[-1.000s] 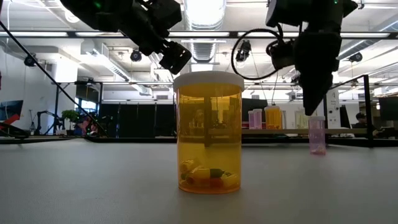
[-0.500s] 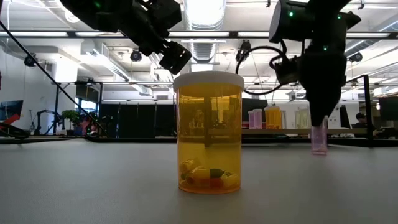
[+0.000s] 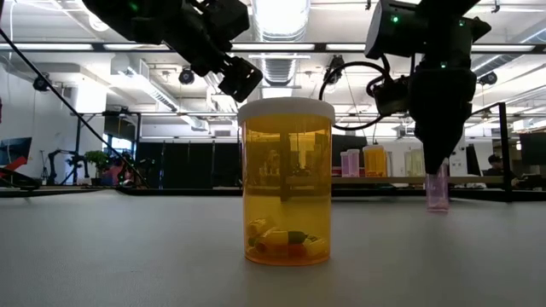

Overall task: Pick and place medicine bottles onto shelf by color
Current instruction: Put the pink pill bottle on the shelf aligned with the other pink pill bottles

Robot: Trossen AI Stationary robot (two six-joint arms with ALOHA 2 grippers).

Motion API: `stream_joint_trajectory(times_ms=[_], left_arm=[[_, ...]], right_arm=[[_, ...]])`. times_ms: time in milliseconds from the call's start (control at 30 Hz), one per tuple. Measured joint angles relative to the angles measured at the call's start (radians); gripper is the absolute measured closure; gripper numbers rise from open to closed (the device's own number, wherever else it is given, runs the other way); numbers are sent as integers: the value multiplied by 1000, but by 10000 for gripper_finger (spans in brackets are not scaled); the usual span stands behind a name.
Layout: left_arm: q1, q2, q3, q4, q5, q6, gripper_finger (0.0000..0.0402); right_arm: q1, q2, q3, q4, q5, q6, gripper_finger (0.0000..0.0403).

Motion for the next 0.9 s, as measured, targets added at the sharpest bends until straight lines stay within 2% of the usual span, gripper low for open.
stream_joint_trajectory(times_ms=[333,667,900], left_arm=[[0,0,1,0,0,0,162],[0,0,1,0,0,0,162],[0,0,3,0,0,0,162]], right_arm=[[0,0,1,-1,-28,-2,218],[0,0,13,-21,-29,-3,223],[-21,0,144,-109,-15,-82,223]])
